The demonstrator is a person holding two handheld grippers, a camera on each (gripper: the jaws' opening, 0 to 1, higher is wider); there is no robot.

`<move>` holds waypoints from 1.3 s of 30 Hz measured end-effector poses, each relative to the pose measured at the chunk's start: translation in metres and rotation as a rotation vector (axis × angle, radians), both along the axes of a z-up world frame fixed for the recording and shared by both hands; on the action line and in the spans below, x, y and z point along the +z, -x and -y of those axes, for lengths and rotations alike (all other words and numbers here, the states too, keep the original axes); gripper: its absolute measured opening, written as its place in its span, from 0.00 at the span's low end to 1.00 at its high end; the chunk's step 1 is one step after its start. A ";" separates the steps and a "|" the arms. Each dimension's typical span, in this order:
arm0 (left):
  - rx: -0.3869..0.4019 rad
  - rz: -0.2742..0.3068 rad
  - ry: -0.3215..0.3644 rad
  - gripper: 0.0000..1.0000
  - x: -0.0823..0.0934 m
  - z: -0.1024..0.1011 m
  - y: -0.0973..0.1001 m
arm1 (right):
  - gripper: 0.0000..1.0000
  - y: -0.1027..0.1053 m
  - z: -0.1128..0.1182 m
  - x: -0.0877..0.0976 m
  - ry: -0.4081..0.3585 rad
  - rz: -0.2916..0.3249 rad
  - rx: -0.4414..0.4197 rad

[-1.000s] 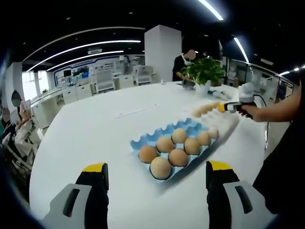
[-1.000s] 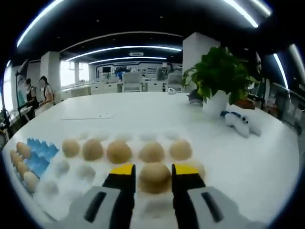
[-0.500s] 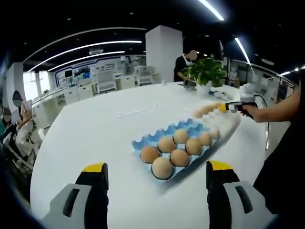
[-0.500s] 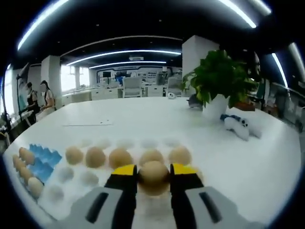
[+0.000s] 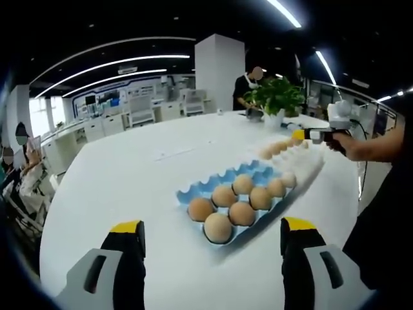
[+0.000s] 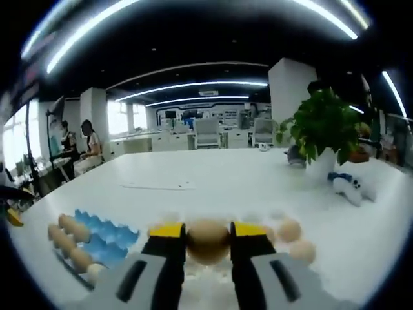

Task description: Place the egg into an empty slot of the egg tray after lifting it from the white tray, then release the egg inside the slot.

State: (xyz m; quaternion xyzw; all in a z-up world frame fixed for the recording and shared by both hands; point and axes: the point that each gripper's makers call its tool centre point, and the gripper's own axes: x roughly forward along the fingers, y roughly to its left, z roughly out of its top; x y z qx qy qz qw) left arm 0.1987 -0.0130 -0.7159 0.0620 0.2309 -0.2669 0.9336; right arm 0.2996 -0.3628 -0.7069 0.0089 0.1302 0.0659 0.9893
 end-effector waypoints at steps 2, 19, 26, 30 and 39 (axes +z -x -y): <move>0.003 -0.003 0.004 0.87 0.000 0.000 0.000 | 0.26 0.000 -0.011 -0.001 -0.011 -0.004 0.024; 0.019 -0.003 0.004 0.87 -0.001 -0.003 0.001 | 0.26 0.001 -0.100 -0.013 -0.051 -0.033 0.241; 0.021 -0.001 0.004 0.86 0.000 -0.004 0.001 | 0.26 0.003 -0.138 -0.024 -0.077 -0.057 0.316; 0.021 -0.004 0.001 0.86 -0.001 -0.004 0.002 | 0.27 0.002 -0.153 -0.029 -0.074 -0.065 0.342; 0.026 -0.003 0.000 0.86 -0.001 -0.006 0.001 | 0.27 0.000 -0.172 -0.035 -0.072 -0.080 0.385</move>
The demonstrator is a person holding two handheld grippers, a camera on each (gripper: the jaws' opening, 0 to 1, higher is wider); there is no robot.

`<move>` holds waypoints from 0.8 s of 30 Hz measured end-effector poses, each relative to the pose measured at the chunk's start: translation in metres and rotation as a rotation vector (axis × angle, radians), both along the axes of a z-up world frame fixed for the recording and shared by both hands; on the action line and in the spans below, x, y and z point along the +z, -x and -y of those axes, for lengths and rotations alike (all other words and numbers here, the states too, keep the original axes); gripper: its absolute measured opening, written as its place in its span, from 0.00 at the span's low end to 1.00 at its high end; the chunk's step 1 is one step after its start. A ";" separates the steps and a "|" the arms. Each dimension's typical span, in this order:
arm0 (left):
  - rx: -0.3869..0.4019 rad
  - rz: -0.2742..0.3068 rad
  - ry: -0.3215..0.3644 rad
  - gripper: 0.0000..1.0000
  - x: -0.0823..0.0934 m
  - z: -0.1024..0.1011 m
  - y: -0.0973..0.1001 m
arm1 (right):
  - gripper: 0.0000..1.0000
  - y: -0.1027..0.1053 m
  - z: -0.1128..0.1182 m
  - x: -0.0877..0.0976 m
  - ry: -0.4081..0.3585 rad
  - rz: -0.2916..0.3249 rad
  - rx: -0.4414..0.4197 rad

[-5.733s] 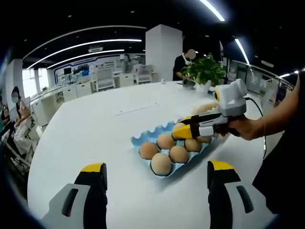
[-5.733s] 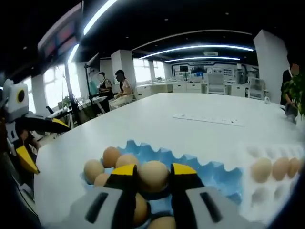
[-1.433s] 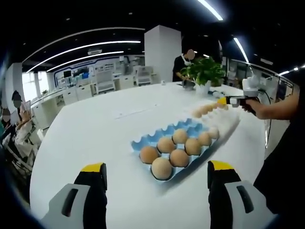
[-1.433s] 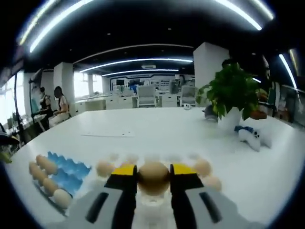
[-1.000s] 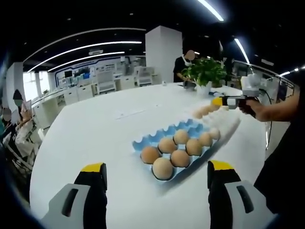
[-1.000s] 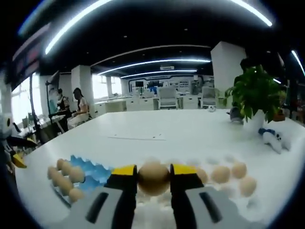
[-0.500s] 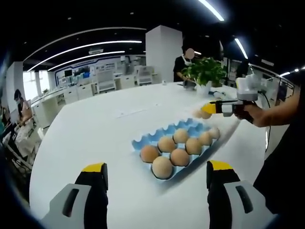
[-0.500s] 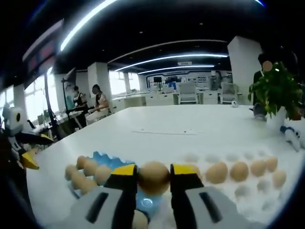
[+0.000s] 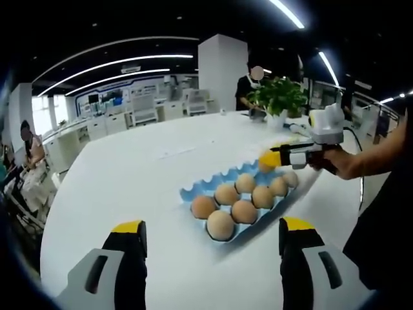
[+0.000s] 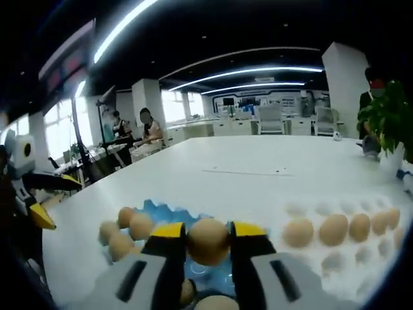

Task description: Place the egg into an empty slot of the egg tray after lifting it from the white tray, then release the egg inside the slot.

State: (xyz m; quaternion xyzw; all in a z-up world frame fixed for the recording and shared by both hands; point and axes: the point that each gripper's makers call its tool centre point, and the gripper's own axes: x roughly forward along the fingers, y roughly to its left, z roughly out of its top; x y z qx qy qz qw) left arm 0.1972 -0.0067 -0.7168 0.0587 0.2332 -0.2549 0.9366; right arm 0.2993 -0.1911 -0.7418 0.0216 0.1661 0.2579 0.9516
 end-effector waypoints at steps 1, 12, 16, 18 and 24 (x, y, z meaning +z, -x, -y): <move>0.000 0.000 0.001 0.86 0.000 0.000 0.000 | 0.27 0.000 -0.002 0.000 -0.001 0.000 0.005; 0.002 -0.005 0.008 0.85 -0.001 0.000 0.000 | 0.27 0.000 -0.012 -0.011 0.011 -0.023 0.028; 0.001 -0.008 0.008 0.85 -0.002 0.000 0.000 | 0.27 0.000 -0.013 -0.012 0.013 -0.028 0.032; 0.000 -0.010 0.006 0.85 -0.002 0.000 0.001 | 0.27 0.000 -0.013 -0.013 0.018 -0.029 0.033; -0.003 -0.006 0.008 0.85 -0.001 0.001 0.000 | 0.27 0.002 -0.014 -0.017 0.025 -0.041 0.041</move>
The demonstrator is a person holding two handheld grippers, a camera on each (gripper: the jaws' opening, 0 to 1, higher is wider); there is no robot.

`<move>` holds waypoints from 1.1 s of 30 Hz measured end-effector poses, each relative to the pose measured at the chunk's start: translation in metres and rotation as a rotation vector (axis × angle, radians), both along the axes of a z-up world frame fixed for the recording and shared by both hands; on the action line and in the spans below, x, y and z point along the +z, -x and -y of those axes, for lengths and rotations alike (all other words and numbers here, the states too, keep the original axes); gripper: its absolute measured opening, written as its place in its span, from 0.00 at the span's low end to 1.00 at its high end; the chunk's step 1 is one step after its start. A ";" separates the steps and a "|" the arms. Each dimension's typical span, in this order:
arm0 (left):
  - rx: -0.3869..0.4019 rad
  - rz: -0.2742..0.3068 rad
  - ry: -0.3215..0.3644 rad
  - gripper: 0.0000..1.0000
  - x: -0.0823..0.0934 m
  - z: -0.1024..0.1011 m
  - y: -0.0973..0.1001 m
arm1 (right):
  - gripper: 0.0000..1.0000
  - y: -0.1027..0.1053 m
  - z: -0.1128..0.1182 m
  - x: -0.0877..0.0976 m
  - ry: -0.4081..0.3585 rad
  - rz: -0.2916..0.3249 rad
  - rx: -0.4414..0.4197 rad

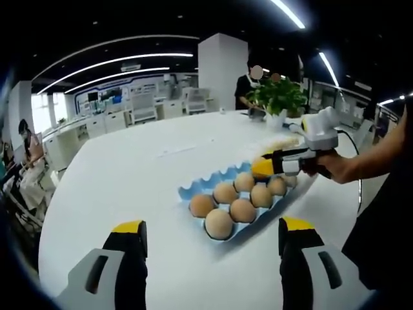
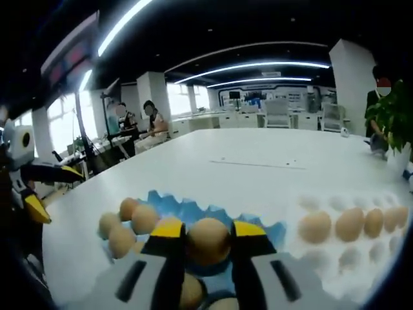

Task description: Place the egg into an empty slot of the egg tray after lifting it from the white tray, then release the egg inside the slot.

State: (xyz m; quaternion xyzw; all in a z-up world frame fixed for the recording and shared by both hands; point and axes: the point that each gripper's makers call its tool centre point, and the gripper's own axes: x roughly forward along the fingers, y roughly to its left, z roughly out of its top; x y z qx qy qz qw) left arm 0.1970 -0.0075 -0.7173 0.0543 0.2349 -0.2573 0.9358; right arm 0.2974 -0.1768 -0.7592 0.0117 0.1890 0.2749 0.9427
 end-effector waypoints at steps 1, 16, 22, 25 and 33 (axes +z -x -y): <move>0.000 0.001 -0.002 0.85 0.000 0.000 0.000 | 0.27 0.000 0.000 -0.001 0.002 -0.003 0.000; -0.010 0.003 0.003 0.85 0.002 0.003 0.000 | 0.27 0.004 0.001 -0.011 0.014 -0.030 0.008; -0.014 0.002 0.001 0.85 0.001 0.005 -0.001 | 0.27 0.004 0.001 -0.012 0.005 -0.036 0.010; -0.010 0.006 0.002 0.85 0.002 0.004 -0.002 | 0.27 0.004 0.001 -0.012 0.007 -0.033 0.011; -0.010 0.009 -0.003 0.85 0.003 0.005 -0.001 | 0.29 0.006 0.002 -0.011 -0.003 -0.041 0.013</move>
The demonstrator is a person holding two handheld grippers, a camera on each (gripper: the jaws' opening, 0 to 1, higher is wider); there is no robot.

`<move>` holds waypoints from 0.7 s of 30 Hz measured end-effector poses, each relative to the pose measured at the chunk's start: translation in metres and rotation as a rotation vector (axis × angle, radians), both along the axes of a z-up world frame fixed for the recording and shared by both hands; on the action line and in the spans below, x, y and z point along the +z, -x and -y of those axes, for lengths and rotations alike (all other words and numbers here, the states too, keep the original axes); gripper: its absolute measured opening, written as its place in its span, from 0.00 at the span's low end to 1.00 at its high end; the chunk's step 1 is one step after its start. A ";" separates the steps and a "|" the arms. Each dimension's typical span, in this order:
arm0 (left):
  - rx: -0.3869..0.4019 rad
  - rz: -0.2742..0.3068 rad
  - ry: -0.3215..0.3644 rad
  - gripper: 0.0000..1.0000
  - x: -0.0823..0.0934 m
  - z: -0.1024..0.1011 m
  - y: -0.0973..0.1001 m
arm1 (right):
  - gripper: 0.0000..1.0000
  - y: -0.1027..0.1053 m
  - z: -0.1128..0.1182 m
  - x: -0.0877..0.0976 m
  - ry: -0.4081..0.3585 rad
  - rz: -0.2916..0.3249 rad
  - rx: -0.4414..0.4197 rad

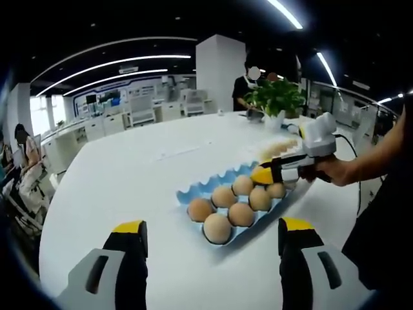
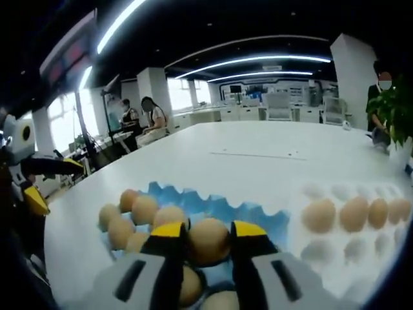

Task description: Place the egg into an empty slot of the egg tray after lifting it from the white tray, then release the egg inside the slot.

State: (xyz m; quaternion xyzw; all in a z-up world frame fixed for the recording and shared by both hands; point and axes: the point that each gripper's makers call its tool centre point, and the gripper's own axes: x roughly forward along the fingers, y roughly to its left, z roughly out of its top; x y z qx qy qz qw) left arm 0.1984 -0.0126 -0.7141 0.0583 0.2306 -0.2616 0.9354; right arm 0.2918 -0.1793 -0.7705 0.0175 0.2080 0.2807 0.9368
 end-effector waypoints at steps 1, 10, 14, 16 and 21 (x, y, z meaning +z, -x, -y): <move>0.000 0.000 0.000 0.85 0.000 0.000 0.000 | 0.30 0.001 0.000 0.000 -0.006 -0.004 -0.001; -0.003 0.000 -0.002 0.84 0.000 0.002 0.001 | 0.31 0.006 0.009 0.011 -0.039 0.015 -0.014; -0.001 -0.003 0.001 0.84 0.000 0.003 0.001 | 0.31 -0.003 0.036 0.027 0.008 0.117 -0.087; -0.003 -0.004 0.000 0.84 0.000 0.005 0.002 | 0.31 -0.006 0.058 0.028 0.005 0.113 -0.134; -0.003 -0.006 0.000 0.84 0.001 0.007 0.002 | 0.31 -0.014 0.129 0.031 0.037 0.134 -0.301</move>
